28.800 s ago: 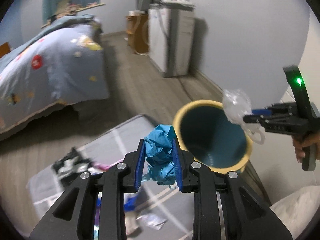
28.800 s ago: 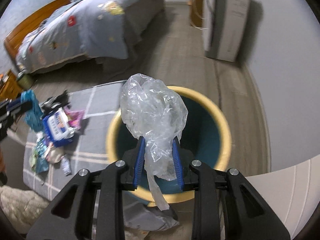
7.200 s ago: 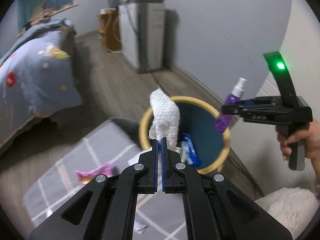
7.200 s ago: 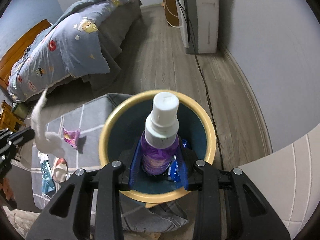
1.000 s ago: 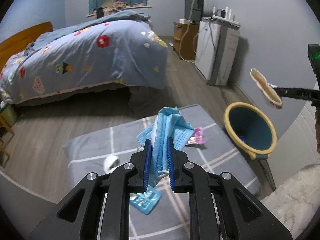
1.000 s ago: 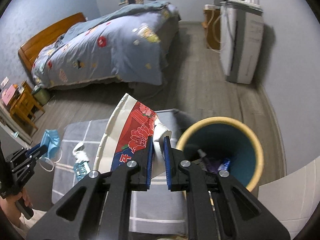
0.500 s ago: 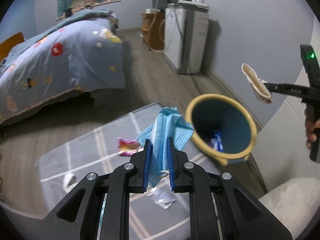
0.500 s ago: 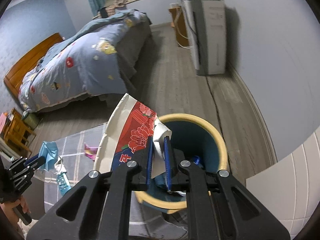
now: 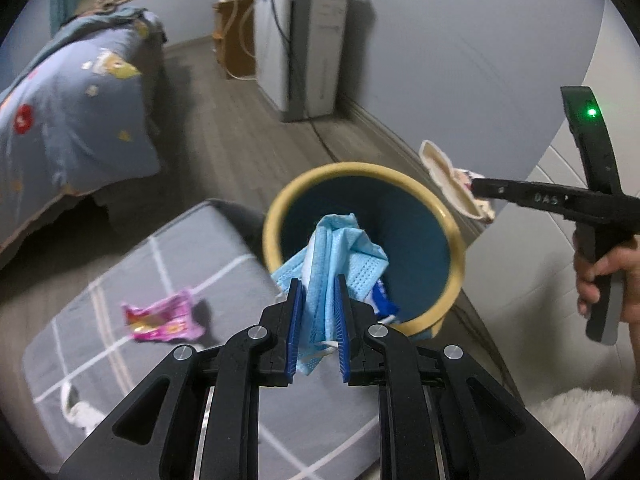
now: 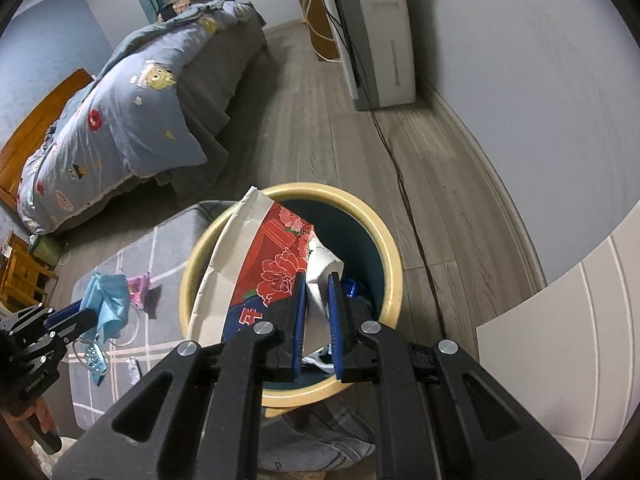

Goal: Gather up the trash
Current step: 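Open both tools to drop the mask and paper bag into the bin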

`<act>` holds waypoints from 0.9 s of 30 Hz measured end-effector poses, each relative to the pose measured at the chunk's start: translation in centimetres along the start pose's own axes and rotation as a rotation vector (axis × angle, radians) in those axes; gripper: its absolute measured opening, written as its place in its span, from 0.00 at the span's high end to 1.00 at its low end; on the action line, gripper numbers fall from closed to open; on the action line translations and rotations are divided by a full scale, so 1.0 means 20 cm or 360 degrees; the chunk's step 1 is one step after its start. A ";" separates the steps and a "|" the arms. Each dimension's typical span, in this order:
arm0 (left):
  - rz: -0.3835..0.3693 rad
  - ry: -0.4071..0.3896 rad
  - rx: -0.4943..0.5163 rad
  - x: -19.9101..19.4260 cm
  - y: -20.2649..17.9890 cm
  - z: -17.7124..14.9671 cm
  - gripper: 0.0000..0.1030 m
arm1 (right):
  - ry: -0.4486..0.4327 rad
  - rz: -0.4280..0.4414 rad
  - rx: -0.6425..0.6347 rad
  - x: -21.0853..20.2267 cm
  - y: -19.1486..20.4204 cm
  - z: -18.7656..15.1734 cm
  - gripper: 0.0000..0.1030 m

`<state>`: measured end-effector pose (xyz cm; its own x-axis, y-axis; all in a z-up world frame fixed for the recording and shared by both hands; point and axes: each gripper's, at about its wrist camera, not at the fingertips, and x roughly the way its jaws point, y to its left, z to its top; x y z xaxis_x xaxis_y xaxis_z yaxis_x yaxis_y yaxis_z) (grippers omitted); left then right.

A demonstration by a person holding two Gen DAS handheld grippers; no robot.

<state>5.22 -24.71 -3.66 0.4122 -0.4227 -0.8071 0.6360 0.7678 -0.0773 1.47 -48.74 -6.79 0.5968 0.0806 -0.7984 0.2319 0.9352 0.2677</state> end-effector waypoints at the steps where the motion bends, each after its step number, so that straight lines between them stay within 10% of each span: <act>1: -0.0011 0.0010 0.0010 0.02 -0.02 0.01 0.85 | 0.0011 -0.0006 0.0004 0.02 -0.01 0.00 0.90; 23: -0.0056 0.0032 0.0095 0.33 0.00 0.16 0.78 | 0.0156 -0.0094 0.0045 0.29 0.04 0.03 0.90; 27: -0.0074 -0.0004 0.0096 0.31 0.02 0.16 0.56 | 0.0149 -0.0105 0.0058 0.33 0.06 0.07 0.89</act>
<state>10.12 -28.62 -6.91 0.3830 -0.4582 -0.8021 0.6923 0.7172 -0.0791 6.76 -47.59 -10.89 0.5052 0.0525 -0.8614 0.2974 0.9264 0.2309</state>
